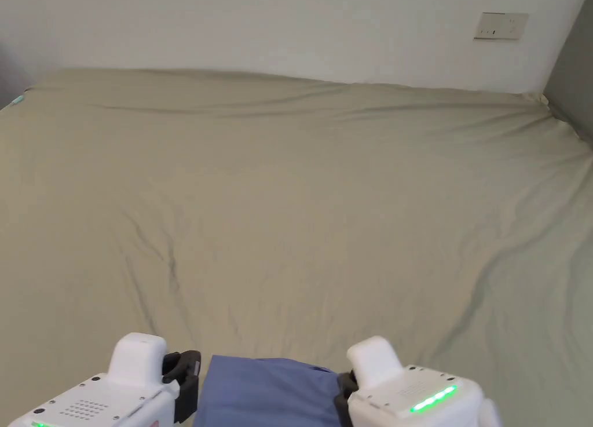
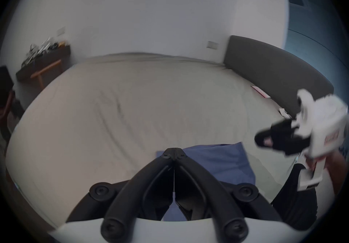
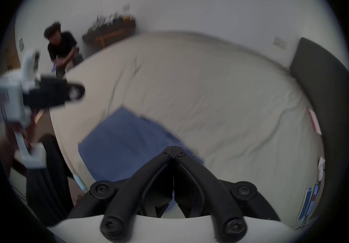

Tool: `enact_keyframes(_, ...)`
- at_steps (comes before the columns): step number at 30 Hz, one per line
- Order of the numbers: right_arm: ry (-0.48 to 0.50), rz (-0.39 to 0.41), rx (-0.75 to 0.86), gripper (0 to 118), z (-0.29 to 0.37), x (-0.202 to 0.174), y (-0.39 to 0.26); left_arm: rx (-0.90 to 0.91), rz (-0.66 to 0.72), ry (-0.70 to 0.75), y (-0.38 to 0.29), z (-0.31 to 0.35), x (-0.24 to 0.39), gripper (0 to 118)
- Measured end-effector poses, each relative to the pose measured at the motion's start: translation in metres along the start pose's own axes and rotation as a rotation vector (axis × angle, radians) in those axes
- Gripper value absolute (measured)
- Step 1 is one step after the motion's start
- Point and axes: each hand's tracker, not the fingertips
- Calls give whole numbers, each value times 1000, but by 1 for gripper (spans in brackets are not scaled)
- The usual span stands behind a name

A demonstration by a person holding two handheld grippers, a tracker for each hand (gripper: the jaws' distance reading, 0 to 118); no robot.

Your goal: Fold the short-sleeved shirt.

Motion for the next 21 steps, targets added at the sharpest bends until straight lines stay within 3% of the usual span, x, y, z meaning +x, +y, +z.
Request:
enact_keyframes(4, 16, -35, -188, 2, -47, -10, -25, -85, 119, -54, -12, -12, -28, 0)
enact_keyframes(8, 32, -26, -148, 2, -39, -9, -19, -154, 226, -135, -21, -29, -48, 0)
enact_keyframes(9, 41, -33, -158, 2, -40, -7, -18, -176, 241, -162, -22, -34, -53, 7)
enact_keyframes(10, 50, -33, -166, 2, -42, -2, -17, -206, 259, -194, -23, -41, -58, 22)
enact_keyframes(11, 59, -26, -173, 2, -43, 0, -16, -247, 283, -239, -24, -49, -64, 51)
enact_keyframes(12, 67, -22, -178, 1, -43, 1, -15, -276, 303, -272, -24, -56, -68, 71)
enact_keyframes(14, 82, -29, -184, 2, -45, 6, -15, -324, 380, -387, -28, -74, -76, 102)
enact_keyframes(15, 88, -32, -184, 2, -46, 7, -16, -363, 415, -415, -30, -83, -79, 110)
enact_keyframes(19, 100, -49, -170, 2, -42, 4, -19, -481, 698, -642, -48, -119, -86, 112)
enact_keyframes(21, 99, -53, -163, 2, -41, 2, -20, -443, 824, -772, -55, -126, -86, 108)
